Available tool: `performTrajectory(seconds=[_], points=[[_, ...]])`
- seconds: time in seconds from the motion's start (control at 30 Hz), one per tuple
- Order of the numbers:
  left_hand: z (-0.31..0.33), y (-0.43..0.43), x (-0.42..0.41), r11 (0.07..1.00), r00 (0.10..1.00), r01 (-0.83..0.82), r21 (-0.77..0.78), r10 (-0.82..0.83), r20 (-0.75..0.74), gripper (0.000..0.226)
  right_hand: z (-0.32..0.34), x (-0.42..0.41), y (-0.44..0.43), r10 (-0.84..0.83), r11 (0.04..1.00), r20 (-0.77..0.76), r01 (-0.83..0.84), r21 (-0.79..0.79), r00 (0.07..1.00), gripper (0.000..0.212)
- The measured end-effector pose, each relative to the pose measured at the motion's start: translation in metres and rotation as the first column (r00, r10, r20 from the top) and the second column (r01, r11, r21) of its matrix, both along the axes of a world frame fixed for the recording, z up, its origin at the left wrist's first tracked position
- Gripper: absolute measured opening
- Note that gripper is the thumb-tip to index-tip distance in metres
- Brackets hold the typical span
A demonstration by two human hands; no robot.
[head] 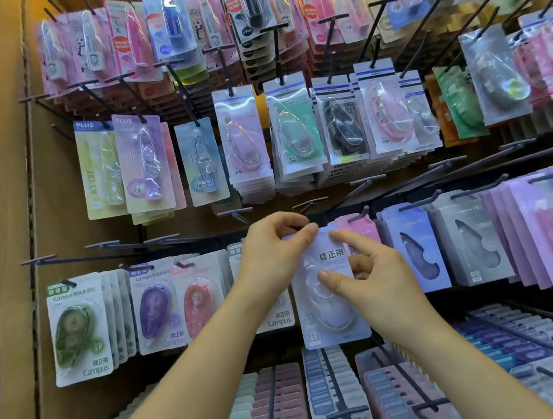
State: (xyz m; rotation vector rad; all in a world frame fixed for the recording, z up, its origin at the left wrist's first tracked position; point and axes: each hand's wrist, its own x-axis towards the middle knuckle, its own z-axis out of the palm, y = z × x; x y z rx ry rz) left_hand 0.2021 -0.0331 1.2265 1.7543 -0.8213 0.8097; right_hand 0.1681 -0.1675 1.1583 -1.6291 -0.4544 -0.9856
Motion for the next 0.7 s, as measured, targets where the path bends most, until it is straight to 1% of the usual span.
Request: performTrajectory(seconds=[0.03,0.1,0.17,0.23,0.27,0.33,0.37,0.43,0.47,0.5,0.6,0.7], points=[[-0.006,-0.001,0.001,1.000,0.999,-0.002,-0.023,0.003,0.033,0.024,0.001,0.002,0.000,-0.016,1.000,-0.001,0.016,-0.003,1.000,0.057],[-0.021,0.001,0.001,1.000,0.997,-0.012,-0.005,0.012,0.070,0.048,0.002,0.009,-0.001,-0.032,0.999,-0.004,0.032,0.002,0.999,0.056],[-0.039,0.006,-0.002,0.999,1.000,0.015,0.030,-0.015,0.023,0.064,0.004,0.016,-0.002,-0.049,0.999,-0.023,0.049,0.023,0.999,0.056],[-0.055,0.011,-0.003,0.997,0.995,0.051,0.063,-0.045,-0.091,0.068,0.006,0.021,-0.003,-0.066,0.997,-0.043,0.067,0.030,0.997,0.056],[-0.061,0.012,-0.002,0.994,0.991,0.047,0.096,-0.034,-0.126,0.067,0.005,0.023,-0.003,-0.093,0.996,-0.046,0.094,0.009,0.995,0.055],[-0.067,0.014,0.000,0.989,0.993,-0.009,0.148,0.026,-0.114,0.067,0.004,0.021,-0.003,-0.195,0.978,-0.044,0.191,-0.083,0.980,0.053],[-0.066,0.014,0.001,0.988,0.994,-0.035,0.151,0.050,-0.095,0.067,0.002,0.020,-0.003,-0.279,0.949,-0.025,0.272,-0.158,0.960,0.053],[-0.063,0.012,0.003,0.984,0.993,-0.065,0.164,0.079,-0.082,0.069,0.001,0.015,-0.002,-0.451,0.839,0.035,0.438,-0.322,0.892,0.056],[-0.062,0.011,0.005,0.981,0.992,-0.073,0.180,0.090,-0.086,0.072,0.002,0.013,-0.001,-0.503,0.791,0.047,0.482,-0.376,0.863,0.057],[-0.061,0.009,0.006,0.979,0.991,-0.073,0.192,0.092,-0.095,0.073,0.004,0.012,0.000,-0.522,0.770,0.034,0.488,-0.411,0.852,0.057],[-0.061,0.008,0.008,0.968,0.988,-0.085,0.237,0.113,-0.107,0.074,0.011,0.013,0.003,-0.506,0.778,-0.042,0.435,-0.453,0.861,0.054],[-0.064,0.013,0.011,0.956,0.987,-0.079,0.281,0.115,-0.113,0.079,0.013,0.013,0.007,-0.581,0.716,-0.022,0.498,-0.489,0.814,0.050]])
